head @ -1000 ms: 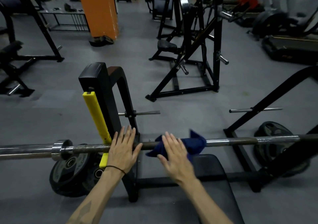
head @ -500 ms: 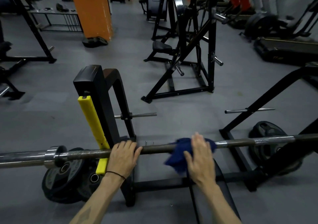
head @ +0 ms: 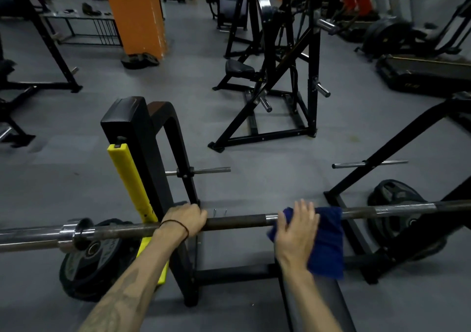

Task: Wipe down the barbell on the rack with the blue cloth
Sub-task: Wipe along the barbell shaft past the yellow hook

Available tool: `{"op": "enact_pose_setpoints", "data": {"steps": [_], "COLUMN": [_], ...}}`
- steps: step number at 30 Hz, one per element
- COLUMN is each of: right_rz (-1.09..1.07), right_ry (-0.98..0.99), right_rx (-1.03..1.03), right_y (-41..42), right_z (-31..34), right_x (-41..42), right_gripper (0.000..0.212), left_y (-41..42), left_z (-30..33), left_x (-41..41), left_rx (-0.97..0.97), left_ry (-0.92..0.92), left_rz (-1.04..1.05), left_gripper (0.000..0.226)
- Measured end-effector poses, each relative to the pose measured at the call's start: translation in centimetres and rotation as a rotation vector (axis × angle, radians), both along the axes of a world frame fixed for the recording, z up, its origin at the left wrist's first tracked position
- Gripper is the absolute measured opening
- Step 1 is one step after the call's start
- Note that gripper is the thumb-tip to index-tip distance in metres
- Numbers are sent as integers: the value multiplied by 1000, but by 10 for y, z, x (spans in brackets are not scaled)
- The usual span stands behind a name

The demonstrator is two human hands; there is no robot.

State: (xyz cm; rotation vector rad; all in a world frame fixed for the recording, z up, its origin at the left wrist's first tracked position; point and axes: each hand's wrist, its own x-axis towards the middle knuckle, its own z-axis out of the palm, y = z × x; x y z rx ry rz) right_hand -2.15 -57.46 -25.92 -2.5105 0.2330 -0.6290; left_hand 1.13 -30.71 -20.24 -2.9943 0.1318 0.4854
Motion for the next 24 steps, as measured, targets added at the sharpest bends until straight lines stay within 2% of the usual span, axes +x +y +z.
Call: {"op": "enact_pose_setpoints", "data": {"steps": [1,3,5,6,7,9,11,13,15,17,19,21,22,23,24], "right_rz": [48,346,593,607,547,252,58,155,457,592,462,202,111,105,205], "right_ry": [22,32,7,-38,-61,-58,3,36,29,-21,-73,-45,-18,7,21], "right_rx": [49,-87,-323,-387,-395,-224,-31,3,-177,-378,-360,-150,-52,21,35], "right_y": [32,73,49,23,-4,-44,-22,32,47,5,-46,-58,-38,-9,19], "right_z": [6,4,1,-2,-5,-2,-2,2,-3,-2,-4,-2,-3,-1,3], "right_x": [-7,-26,-22,-14,-6,-4,-6,-15,-24,-8,4,0,-3,-6,-12], "right_gripper": [69,69,68,66,65,67,72,73,69,65,63,68,72,75,75], "left_y": [-2,-1,0,1,1,2,-5,-15,-22,-30,-36,-39,-40,-41,-41], "left_z": [-1,-6,-13,-16,-20,-30,-35,-38,-37,-37,-38,-39,-40,-41,-42], "left_x": [2,-2,-18,-27,-33,-43,-49,-51,-50,-50,-51,-54,-54,-55,-54], "left_rx": [-32,-9,-22,-110,-212,-293,-259,-239,-256,-278,-280,-261,-249,-243,-240], "left_ry": [28,-18,-197,-304,-408,-568,-591,-557,-559,-560,-547,-544,-537,-523,-524], "left_rz": [43,72,84,90,79,78,80,73,56,30,24,36,41,47,52], "left_gripper": [30,30,34,33,38,51,58,61,62,62,62,63,64,64,65]}}
